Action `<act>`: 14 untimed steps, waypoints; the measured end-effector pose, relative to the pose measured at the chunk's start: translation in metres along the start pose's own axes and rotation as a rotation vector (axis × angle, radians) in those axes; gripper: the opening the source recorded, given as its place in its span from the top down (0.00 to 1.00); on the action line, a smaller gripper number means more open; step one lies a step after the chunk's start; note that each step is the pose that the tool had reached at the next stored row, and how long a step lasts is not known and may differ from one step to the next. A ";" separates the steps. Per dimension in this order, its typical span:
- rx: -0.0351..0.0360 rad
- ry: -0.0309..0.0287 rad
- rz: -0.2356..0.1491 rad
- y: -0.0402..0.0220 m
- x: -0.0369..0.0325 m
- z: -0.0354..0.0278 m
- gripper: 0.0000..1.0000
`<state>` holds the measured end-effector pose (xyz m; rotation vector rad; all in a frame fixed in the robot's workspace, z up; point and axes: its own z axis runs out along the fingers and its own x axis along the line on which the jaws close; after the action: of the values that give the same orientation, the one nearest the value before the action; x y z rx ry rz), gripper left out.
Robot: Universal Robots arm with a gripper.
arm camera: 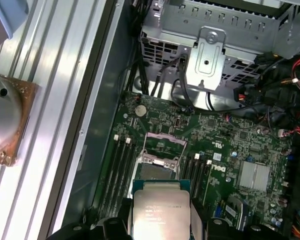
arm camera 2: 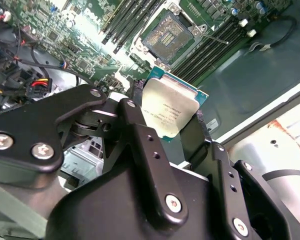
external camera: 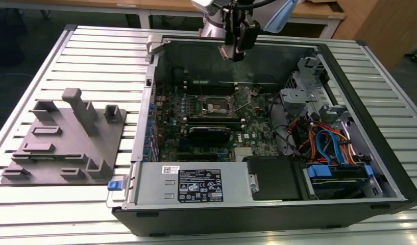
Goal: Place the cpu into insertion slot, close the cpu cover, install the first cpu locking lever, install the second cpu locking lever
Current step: 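Place the cpu into insertion slot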
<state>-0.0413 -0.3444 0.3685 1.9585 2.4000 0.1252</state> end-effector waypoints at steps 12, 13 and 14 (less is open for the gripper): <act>-0.0013 -0.0056 0.063 -0.0001 0.0000 0.0002 0.46; -0.0018 -0.0081 0.092 -0.0004 0.0001 0.0004 0.46; -0.0021 -0.0094 0.106 -0.0006 0.0001 0.0005 0.46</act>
<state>-0.0419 -0.3444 0.3679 2.0805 2.2894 0.1215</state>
